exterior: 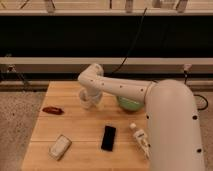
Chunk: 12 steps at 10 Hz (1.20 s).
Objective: Pick up the ceramic cup
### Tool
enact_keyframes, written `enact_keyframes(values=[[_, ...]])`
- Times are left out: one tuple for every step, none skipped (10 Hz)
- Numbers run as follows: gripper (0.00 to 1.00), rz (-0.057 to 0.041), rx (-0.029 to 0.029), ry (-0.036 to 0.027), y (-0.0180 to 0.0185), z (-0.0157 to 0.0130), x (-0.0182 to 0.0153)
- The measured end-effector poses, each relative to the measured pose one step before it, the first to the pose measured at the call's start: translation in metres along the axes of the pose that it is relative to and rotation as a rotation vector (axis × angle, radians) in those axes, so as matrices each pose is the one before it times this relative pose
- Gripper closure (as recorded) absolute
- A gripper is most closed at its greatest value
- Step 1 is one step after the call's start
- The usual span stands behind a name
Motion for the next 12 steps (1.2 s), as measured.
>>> enact_keyframes(values=[[0.67,-0.00055,-0.00118,-0.00085,0.00035,0.00084,0.00024],[0.75,0.00054,-0.00136,-0.00005,0.00083,0.00026,0.00071],[0.87,0.00102,-0.00006,-0.00061,0.001,0.00089,0.0007],[0.97,-0.00259,0.00019,0.00193,0.00145,0.00069,-0.00015],[0.99,-0.00378,0.00339,0.00148,-0.00046,-0.00261,-0.00084],[0.99,-0.00354,-0.00203,0.0008,0.00165,-0.00887,0.00055],[0.99,-0.00495,0.00449,0.00506,0.0008,-0.01567,0.00342],[0.99,-0.00389,0.0002,0.00127,0.00149,-0.0105,0.00166],[0.99,-0.00388,0.0011,0.00242,0.00109,-0.00646,0.00134],[0.99,-0.00494,0.00088,0.0019,0.0005,-0.00311,0.00005],[0.99,-0.00052,0.00012,0.00031,0.0012,-0.00193,0.00058],[0.99,0.0002,0.00096,-0.0003,0.00068,-0.00523,0.00179]])
